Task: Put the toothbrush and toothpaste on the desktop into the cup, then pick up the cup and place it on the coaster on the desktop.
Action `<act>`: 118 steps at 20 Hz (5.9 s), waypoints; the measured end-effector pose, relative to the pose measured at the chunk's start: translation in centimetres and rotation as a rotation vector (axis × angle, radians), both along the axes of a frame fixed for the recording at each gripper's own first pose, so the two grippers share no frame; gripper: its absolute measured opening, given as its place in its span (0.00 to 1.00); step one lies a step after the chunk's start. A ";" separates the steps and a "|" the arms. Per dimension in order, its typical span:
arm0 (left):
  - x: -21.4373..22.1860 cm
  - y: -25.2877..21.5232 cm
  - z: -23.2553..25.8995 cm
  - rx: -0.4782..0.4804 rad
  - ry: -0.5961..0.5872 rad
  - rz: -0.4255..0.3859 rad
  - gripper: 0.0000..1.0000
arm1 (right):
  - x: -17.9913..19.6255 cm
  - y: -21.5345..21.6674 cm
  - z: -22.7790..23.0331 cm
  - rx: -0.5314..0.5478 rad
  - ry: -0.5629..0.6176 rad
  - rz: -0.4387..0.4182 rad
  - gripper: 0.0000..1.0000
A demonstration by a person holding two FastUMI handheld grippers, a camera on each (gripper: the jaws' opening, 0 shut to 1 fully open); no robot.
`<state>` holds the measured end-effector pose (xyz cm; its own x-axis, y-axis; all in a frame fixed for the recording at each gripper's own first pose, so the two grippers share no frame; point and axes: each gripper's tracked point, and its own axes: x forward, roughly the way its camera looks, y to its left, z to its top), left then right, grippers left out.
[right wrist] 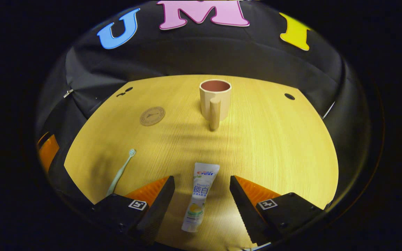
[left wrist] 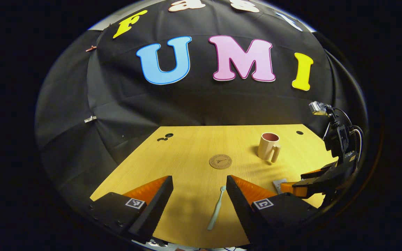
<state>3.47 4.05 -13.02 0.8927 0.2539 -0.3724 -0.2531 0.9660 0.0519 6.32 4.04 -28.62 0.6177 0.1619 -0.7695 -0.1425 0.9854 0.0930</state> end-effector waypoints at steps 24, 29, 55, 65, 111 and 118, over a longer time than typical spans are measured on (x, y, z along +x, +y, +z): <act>-1.5 0.5 -1.2 -0.022 0.027 0.010 0.98 | -1.3 0.4 -5.8 -0.086 0.245 -0.052 0.54; -1.7 0.9 -1.6 -0.040 0.025 0.019 0.98 | -1.6 0.6 -5.6 -0.074 0.230 -0.060 0.38; 2.4 -2.5 -14.8 -0.168 0.423 -0.241 0.93 | -3.6 -5.1 1.6 0.095 0.218 -0.040 0.20; 3.0 -2.5 -18.7 -0.176 0.566 -0.190 0.65 | -5.5 -8.0 2.4 0.098 0.217 -0.016 0.20; 8.1 -7.2 -3.5 -0.347 0.111 -0.378 0.07 | 23.5 -0.8 17.7 0.358 -0.457 0.016 0.20; 8.5 -8.1 -3.0 -0.355 0.110 -0.370 0.07 | 28.6 -1.7 18.7 0.419 -0.625 -0.055 0.20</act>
<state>11.94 -4.10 -16.07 0.8493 -0.2297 -0.4753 0.0964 0.9527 -0.2882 34.92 2.36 -9.91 0.9348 0.3200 -0.1538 -0.2432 0.8928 0.3793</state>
